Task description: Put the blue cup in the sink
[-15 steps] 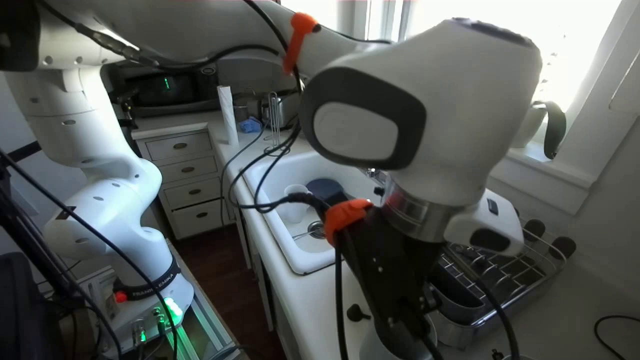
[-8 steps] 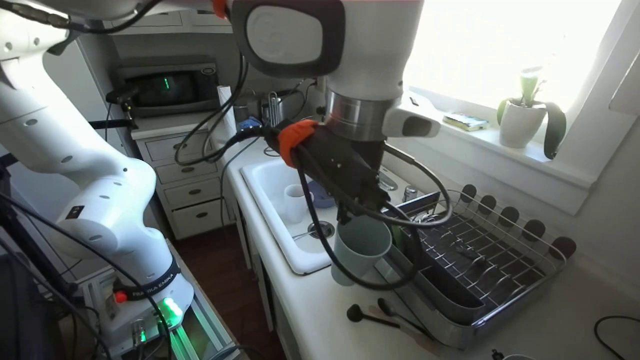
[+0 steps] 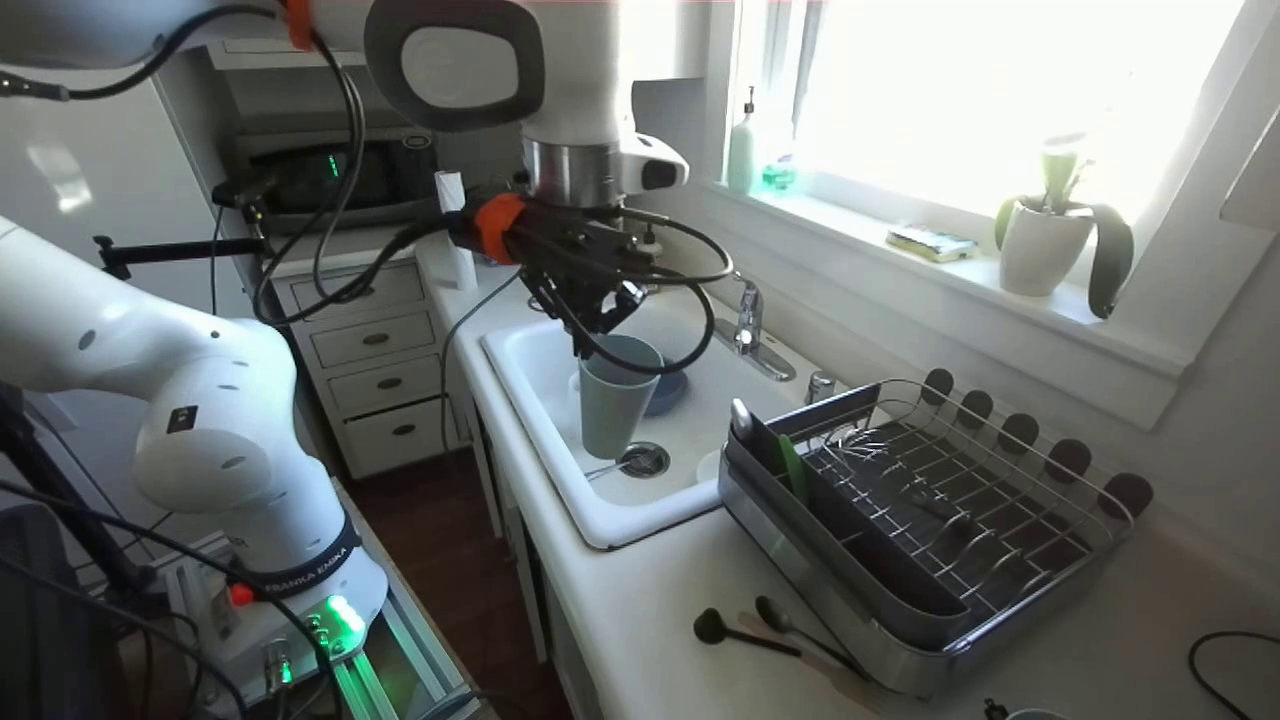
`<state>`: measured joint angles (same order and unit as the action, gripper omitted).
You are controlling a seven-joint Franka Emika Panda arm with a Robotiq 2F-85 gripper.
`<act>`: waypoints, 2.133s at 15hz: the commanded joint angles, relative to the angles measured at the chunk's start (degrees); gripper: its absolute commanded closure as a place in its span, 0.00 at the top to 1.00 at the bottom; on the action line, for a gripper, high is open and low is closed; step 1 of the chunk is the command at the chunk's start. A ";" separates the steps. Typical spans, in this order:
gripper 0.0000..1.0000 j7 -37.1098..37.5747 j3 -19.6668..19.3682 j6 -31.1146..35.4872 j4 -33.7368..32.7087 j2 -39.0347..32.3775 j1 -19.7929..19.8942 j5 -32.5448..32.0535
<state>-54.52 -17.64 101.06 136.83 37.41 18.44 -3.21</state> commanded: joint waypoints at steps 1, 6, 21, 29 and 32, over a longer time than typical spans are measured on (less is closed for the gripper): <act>0.01 -0.88 2.07 3.31 8.65 10.25 -5.47 -2.73; 0.04 1.08 1.77 5.29 10.69 11.46 -9.95 -3.67; 0.01 -0.04 5.20 16.23 13.30 7.13 -21.65 -1.02; 0.01 14.93 12.71 34.90 13.13 -12.24 -22.79 -4.55; 0.01 27.58 16.12 41.11 13.22 -18.54 -19.68 -8.56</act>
<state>-37.27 -4.90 137.51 151.01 24.99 -4.57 -7.39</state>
